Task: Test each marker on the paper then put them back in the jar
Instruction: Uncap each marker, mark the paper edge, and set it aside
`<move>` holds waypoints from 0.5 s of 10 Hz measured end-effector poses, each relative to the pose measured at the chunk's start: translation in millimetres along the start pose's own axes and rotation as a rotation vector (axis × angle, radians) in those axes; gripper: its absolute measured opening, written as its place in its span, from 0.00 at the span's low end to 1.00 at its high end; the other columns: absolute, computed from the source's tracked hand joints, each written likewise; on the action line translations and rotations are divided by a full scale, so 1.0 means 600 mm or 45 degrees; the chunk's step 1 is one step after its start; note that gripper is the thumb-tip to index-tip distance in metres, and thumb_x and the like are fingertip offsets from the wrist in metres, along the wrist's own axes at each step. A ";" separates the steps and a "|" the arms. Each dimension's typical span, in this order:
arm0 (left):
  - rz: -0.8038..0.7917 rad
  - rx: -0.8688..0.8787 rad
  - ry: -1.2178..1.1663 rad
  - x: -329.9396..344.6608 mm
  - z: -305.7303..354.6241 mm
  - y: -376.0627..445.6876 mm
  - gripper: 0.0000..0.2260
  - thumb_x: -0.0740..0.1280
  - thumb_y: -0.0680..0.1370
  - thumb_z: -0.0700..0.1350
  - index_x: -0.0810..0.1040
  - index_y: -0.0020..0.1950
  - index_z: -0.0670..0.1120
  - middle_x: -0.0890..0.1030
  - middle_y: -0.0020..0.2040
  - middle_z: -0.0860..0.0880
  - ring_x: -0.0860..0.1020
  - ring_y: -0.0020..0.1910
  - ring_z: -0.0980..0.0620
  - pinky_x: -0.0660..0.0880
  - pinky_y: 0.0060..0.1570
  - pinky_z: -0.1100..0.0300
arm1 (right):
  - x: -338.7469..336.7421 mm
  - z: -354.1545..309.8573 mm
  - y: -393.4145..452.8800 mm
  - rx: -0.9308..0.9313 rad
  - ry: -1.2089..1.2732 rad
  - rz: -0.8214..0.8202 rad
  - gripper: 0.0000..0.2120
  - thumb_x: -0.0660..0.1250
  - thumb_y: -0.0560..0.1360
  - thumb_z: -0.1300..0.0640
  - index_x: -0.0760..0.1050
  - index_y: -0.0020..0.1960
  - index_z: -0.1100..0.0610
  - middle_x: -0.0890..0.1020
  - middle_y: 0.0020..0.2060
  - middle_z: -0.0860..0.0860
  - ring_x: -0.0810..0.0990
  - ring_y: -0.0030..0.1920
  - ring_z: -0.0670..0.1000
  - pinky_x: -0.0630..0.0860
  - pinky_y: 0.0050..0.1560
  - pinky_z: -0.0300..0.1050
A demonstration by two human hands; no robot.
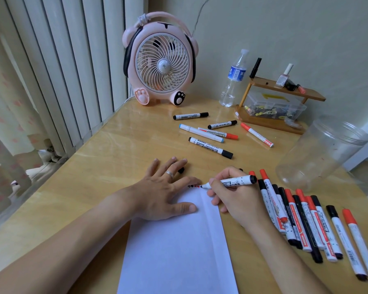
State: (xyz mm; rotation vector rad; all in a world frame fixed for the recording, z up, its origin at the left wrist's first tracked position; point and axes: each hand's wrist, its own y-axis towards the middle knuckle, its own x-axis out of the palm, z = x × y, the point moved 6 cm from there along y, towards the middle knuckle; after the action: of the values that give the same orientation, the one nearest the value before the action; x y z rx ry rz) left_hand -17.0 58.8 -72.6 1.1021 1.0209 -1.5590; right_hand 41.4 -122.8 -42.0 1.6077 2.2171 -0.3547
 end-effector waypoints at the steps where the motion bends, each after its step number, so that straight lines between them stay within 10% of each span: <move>1: -0.005 -0.006 -0.001 0.000 0.000 0.001 0.28 0.50 0.77 0.75 0.49 0.75 0.73 0.37 0.83 0.53 0.30 0.80 0.52 0.33 0.77 0.39 | 0.002 -0.001 0.000 0.001 -0.015 -0.009 0.06 0.72 0.78 0.57 0.78 0.44 0.55 0.87 0.35 0.52 0.85 0.33 0.49 0.77 0.29 0.43; 5: 0.003 -0.001 -0.027 -0.002 0.002 -0.001 0.27 0.52 0.77 0.74 0.51 0.75 0.73 0.40 0.83 0.52 0.32 0.81 0.51 0.33 0.77 0.40 | 0.002 0.002 0.002 0.016 0.018 0.032 0.06 0.72 0.78 0.56 0.78 0.44 0.56 0.86 0.35 0.52 0.85 0.33 0.52 0.77 0.29 0.45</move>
State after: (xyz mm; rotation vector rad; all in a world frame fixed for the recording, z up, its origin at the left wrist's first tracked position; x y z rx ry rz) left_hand -17.6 57.7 -71.3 1.0841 1.0057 -1.5654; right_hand 42.5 -122.0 -43.5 1.6483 2.2069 -0.3525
